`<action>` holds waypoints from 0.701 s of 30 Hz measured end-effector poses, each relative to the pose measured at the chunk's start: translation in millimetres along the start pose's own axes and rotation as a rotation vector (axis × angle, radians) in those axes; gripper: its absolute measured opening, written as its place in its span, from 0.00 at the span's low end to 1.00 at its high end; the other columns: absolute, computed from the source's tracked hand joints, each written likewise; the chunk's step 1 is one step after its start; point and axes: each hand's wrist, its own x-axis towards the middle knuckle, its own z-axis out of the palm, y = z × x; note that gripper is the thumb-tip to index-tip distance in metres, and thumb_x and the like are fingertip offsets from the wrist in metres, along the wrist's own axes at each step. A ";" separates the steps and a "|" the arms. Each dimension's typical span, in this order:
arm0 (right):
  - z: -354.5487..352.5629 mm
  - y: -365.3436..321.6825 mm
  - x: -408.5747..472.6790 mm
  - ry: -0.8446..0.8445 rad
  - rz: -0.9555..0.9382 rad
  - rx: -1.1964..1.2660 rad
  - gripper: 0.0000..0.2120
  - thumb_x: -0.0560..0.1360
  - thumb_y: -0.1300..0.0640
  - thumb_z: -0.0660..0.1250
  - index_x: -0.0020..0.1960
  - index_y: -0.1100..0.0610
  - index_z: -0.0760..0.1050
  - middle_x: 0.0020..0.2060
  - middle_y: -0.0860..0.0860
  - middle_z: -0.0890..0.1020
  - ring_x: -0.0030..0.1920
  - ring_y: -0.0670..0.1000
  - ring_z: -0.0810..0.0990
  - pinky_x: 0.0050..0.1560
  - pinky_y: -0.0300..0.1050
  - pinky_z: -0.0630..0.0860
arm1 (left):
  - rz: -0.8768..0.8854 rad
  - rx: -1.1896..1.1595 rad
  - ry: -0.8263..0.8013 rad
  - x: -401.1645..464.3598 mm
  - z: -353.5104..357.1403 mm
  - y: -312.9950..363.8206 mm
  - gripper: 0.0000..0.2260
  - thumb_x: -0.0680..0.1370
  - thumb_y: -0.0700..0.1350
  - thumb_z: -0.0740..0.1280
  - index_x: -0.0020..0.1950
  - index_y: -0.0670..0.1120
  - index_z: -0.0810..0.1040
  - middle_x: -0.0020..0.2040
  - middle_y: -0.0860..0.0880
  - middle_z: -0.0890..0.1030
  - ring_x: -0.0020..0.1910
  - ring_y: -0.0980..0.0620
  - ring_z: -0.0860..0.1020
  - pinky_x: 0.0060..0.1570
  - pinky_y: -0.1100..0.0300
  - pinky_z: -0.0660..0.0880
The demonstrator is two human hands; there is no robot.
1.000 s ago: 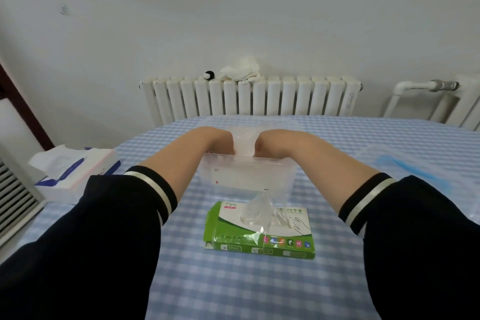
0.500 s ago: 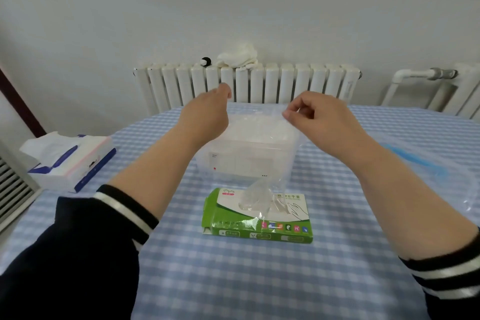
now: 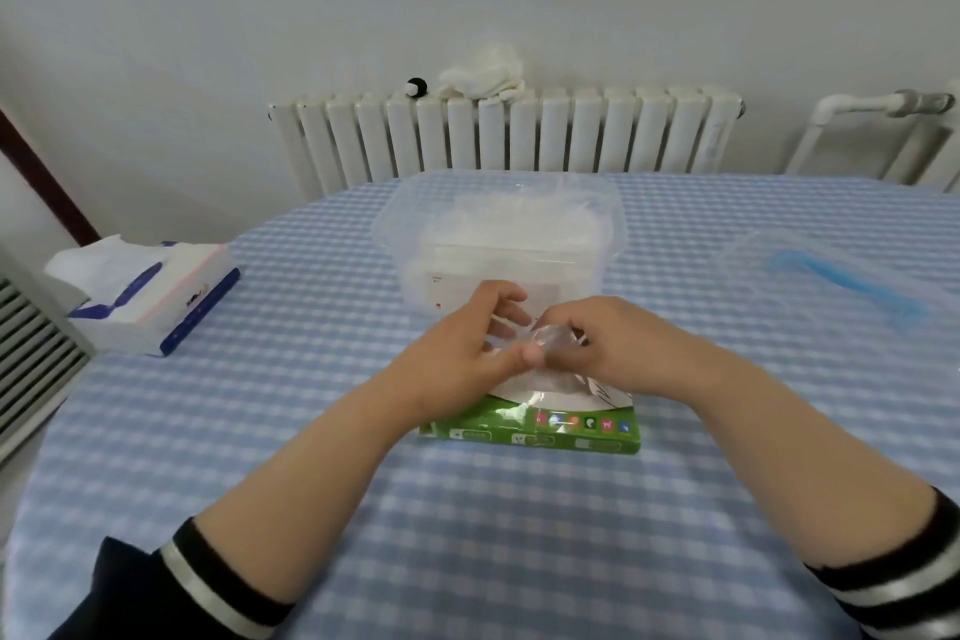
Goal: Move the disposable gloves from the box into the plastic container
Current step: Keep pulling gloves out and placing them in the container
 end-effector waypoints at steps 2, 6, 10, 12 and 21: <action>5.8 3.1 4.8 0.095 -0.030 0.139 0.10 0.75 0.47 0.70 0.40 0.53 0.79 0.33 0.47 0.80 0.34 0.47 0.77 0.41 0.48 0.74 | -0.075 0.027 -0.052 -2.2 4.6 -10.2 0.35 0.67 0.63 0.75 0.68 0.60 0.62 0.57 0.63 0.73 0.54 0.63 0.75 0.54 0.68 0.72; 11.5 1.7 9.1 0.217 -0.054 0.391 0.12 0.74 0.50 0.71 0.39 0.59 0.80 0.31 0.56 0.77 0.32 0.45 0.71 0.37 0.42 0.69 | -0.089 0.072 -0.017 -4.6 9.9 -16.3 0.36 0.69 0.53 0.77 0.70 0.60 0.61 0.57 0.58 0.76 0.54 0.59 0.77 0.53 0.62 0.75; 5.6 -2.9 8.5 0.362 -0.025 0.747 0.19 0.69 0.47 0.72 0.39 0.65 0.79 0.33 0.59 0.80 0.34 0.48 0.78 0.39 0.43 0.78 | -0.092 0.087 -0.041 -4.6 10.3 -12.1 0.35 0.71 0.52 0.76 0.71 0.60 0.60 0.56 0.62 0.74 0.53 0.63 0.75 0.49 0.68 0.72; -3.1 -4.6 6.6 0.428 0.004 0.934 0.23 0.66 0.46 0.72 0.43 0.68 0.79 0.37 0.62 0.83 0.37 0.54 0.82 0.43 0.51 0.81 | -0.104 0.122 -0.042 -4.0 9.7 -12.8 0.36 0.71 0.54 0.76 0.72 0.58 0.59 0.56 0.60 0.75 0.52 0.60 0.75 0.51 0.64 0.72; -19.3 -13.6 -3.9 0.473 0.078 1.164 0.11 0.77 0.53 0.66 0.48 0.62 0.79 0.37 0.54 0.85 0.40 0.55 0.85 0.39 0.50 0.83 | -0.047 -0.362 0.146 0.6 11.0 1.3 0.20 0.72 0.60 0.70 0.60 0.53 0.75 0.54 0.57 0.83 0.55 0.61 0.80 0.55 0.64 0.75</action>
